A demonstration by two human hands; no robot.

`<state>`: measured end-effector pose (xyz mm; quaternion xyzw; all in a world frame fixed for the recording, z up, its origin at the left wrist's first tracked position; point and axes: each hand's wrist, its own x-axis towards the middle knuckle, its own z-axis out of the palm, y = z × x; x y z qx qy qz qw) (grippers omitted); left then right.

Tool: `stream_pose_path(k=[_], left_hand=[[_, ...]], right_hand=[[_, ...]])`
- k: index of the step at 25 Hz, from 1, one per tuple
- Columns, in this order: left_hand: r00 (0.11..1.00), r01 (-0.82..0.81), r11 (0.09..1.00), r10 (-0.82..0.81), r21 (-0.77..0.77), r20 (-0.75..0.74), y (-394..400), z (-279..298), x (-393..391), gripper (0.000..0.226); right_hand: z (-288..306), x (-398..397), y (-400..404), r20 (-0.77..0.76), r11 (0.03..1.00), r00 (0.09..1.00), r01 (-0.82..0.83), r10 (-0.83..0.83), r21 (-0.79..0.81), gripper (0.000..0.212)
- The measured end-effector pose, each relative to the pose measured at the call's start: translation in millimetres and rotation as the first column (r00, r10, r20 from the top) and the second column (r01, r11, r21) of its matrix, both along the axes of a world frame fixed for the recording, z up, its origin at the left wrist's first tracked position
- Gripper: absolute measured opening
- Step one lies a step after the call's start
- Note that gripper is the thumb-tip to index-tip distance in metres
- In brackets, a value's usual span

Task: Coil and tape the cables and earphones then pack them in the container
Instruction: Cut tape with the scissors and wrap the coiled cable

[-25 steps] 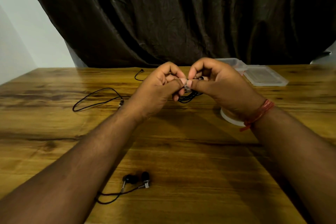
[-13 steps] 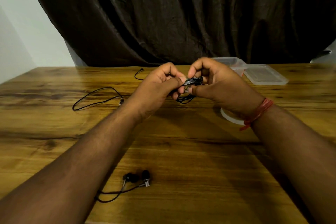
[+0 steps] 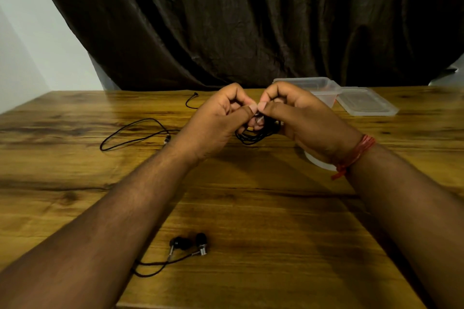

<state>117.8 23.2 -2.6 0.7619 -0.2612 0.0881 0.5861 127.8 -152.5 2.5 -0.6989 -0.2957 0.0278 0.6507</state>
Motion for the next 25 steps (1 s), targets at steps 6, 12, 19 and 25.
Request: stream_pose_path(k=[6, 12, 19, 25], left_hand=[[1.0, -0.012, 1.0, 0.012, -0.016, 0.013, 1.4, 0.4, -1.1, 0.017], [1.0, -0.011, 1.0, 0.011, -0.005, 0.011, 1.9, 1.1, -1.5, 0.018], [1.0, -0.011, 1.0, 0.011, -0.001, -0.011, 1.9, 2.8, -2.0, 0.018], [1.0, -0.018, 1.0, 0.018, 0.01, -0.021, 1.8, 1.3, 0.1, 0.018]], right_hand=[[-1.2, 2.2, -4.0, 0.031, 0.997, 0.999, -0.036, 0.038, -0.063, 0.023], [-4.1, 3.8, -2.5, 0.057, 0.989, 0.998, 0.046, -0.038, -0.142, 0.029], [-7.9, 6.7, 2.7, 0.23, 0.948, 0.954, 0.24, -0.192, -0.208, 0.013], [-11.2, 3.5, 4.7, 0.366, 0.901, 0.902, 0.338, -0.228, -0.272, 0.013]])
